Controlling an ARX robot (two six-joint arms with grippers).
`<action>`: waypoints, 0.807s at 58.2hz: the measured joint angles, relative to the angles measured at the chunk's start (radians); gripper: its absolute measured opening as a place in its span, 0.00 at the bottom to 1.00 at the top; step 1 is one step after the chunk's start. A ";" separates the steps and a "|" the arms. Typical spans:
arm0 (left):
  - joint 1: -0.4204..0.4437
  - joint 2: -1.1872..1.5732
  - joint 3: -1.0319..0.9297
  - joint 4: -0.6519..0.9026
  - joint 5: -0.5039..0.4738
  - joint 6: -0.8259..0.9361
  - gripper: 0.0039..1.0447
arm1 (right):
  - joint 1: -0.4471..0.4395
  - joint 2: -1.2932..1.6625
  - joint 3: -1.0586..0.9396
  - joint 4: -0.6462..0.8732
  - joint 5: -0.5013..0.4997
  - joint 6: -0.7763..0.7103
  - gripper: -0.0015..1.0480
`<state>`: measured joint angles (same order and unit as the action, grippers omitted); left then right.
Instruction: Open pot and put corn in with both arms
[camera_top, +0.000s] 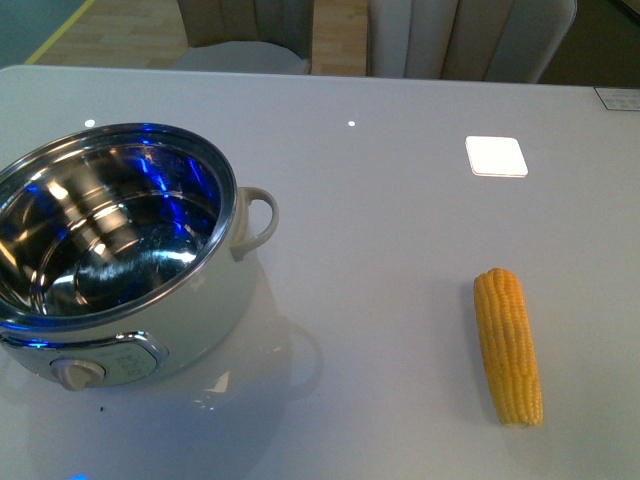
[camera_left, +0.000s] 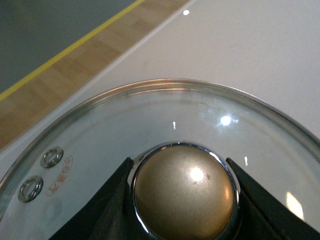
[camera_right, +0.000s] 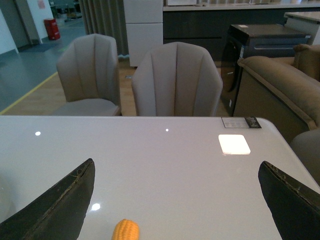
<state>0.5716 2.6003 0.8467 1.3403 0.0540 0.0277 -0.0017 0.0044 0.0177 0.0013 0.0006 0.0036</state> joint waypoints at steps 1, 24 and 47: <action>-0.013 0.004 0.024 -0.008 0.009 -0.003 0.43 | 0.000 0.001 0.000 0.000 0.000 0.000 0.92; -0.055 0.082 0.130 0.005 -0.011 -0.013 0.43 | 0.000 0.000 0.000 0.000 0.000 0.000 0.92; -0.040 0.117 0.166 0.016 -0.022 -0.015 0.58 | 0.000 0.000 0.000 0.000 -0.001 0.000 0.92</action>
<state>0.5316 2.7178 1.0130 1.3560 0.0319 0.0124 -0.0017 0.0048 0.0177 0.0013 -0.0002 0.0036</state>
